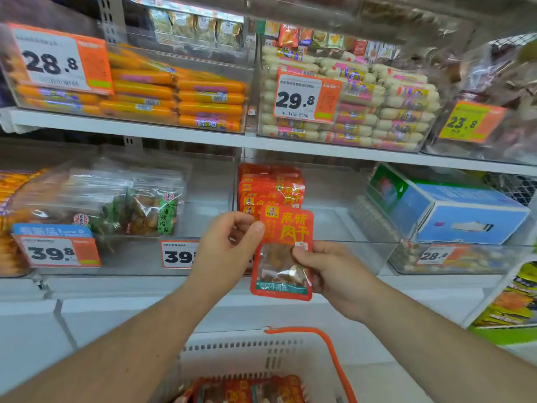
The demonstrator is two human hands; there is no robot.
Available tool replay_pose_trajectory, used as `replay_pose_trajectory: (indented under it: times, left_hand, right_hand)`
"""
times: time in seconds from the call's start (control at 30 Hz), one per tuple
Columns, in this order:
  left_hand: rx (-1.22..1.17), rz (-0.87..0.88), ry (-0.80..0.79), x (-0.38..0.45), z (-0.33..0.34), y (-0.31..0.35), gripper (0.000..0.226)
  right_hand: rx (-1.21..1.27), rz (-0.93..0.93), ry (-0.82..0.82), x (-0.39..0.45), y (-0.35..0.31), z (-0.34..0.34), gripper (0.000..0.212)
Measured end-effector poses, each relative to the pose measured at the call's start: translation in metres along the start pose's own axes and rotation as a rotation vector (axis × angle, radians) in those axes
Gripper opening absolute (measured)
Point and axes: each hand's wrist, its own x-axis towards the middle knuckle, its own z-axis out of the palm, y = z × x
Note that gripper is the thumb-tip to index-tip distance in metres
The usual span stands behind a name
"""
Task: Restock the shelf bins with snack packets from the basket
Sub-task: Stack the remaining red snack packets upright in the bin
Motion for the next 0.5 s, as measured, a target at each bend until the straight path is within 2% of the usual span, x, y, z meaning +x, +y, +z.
replay_pose_trajectory:
  times: [0.03,0.07,0.17,0.23,0.3,0.37,0.5]
  left_hand:
    - [0.135,0.107,0.045,0.009,-0.001,-0.005,0.020]
    - [0.290,0.210,0.051,0.017,-0.002,-0.010,0.032]
    - [0.641,0.385,-0.035,0.039,-0.003,-0.021,0.077]
    - [0.708,0.307,-0.109,0.049,0.002,-0.023,0.105]
    - [0.722,0.161,-0.185,0.056,0.007,-0.025,0.119]
    - [0.772,0.081,-0.213,0.058,0.011,-0.028,0.122]
    - [0.800,0.059,-0.183,0.058,0.014,-0.031,0.122]
  right_hand:
    - [0.057,0.014,0.049,0.004,-0.004,-0.005,0.056]
    - [0.100,0.025,0.106,0.008,-0.009,-0.011,0.054]
    - [0.112,0.074,0.276,0.024,-0.026,-0.037,0.020]
    - [0.099,0.075,0.334,0.038,-0.038,-0.053,0.008]
    - [0.026,0.052,0.398,0.055,-0.051,-0.064,0.009]
    - [-0.116,0.018,0.454,0.076,-0.059,-0.073,0.016]
    - [-0.390,0.019,0.440,0.118,-0.057,-0.077,0.012]
